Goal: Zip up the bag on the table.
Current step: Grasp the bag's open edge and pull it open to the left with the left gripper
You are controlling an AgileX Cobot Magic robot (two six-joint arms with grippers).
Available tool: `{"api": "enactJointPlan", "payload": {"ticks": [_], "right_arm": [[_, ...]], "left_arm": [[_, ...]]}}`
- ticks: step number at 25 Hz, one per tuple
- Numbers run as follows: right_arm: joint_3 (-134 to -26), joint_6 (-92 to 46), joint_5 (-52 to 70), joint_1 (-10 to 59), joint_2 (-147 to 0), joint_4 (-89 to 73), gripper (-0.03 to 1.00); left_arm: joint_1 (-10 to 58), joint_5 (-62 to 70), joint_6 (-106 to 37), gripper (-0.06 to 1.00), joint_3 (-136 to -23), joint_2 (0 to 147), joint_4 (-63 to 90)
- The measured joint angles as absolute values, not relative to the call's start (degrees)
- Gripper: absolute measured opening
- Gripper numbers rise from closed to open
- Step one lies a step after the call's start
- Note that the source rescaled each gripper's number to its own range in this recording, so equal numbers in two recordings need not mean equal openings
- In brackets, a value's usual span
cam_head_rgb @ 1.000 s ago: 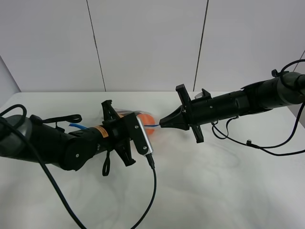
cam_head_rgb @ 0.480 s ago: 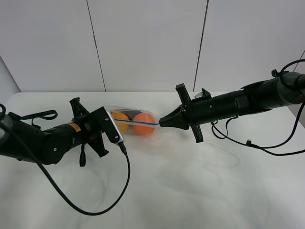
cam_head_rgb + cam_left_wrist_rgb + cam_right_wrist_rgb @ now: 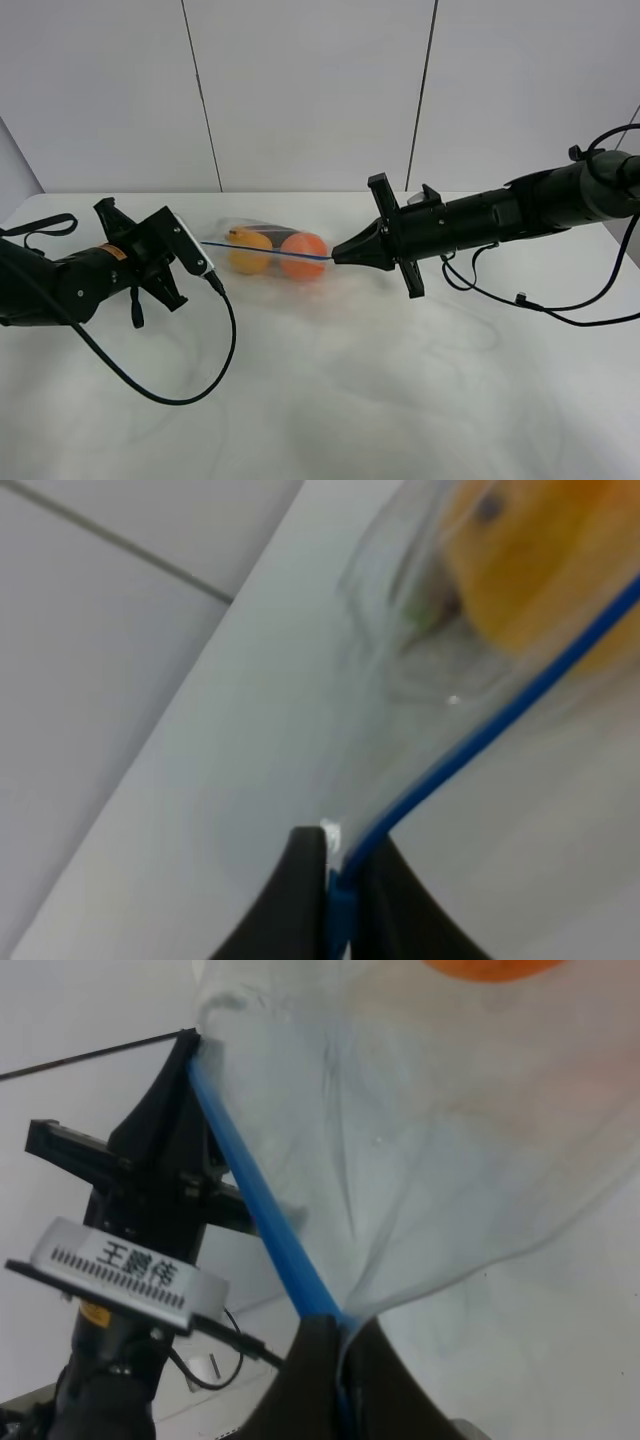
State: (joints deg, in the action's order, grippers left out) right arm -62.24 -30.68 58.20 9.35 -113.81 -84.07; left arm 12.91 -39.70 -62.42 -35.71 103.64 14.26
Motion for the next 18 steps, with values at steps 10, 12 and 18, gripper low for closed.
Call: {"api": "enactJointPlan", "payload": {"ticks": [10,12,18], "right_arm": [[-62.3,-30.7,58.6,9.3,-113.8,-84.2,0.0],[-62.3,-30.7,58.6,9.3,-113.8,-84.2,0.0],[-62.3,-30.7,58.6,9.3,-113.8,-83.8,0.0]], "left_arm": [[9.3,-39.6,-61.7,0.0,-35.4,103.6,14.0],[9.2,-39.6,-61.7,0.0,-35.4,103.6,13.7],[9.2,-39.8,-53.4,0.07,-35.4,103.6,12.9]]}}
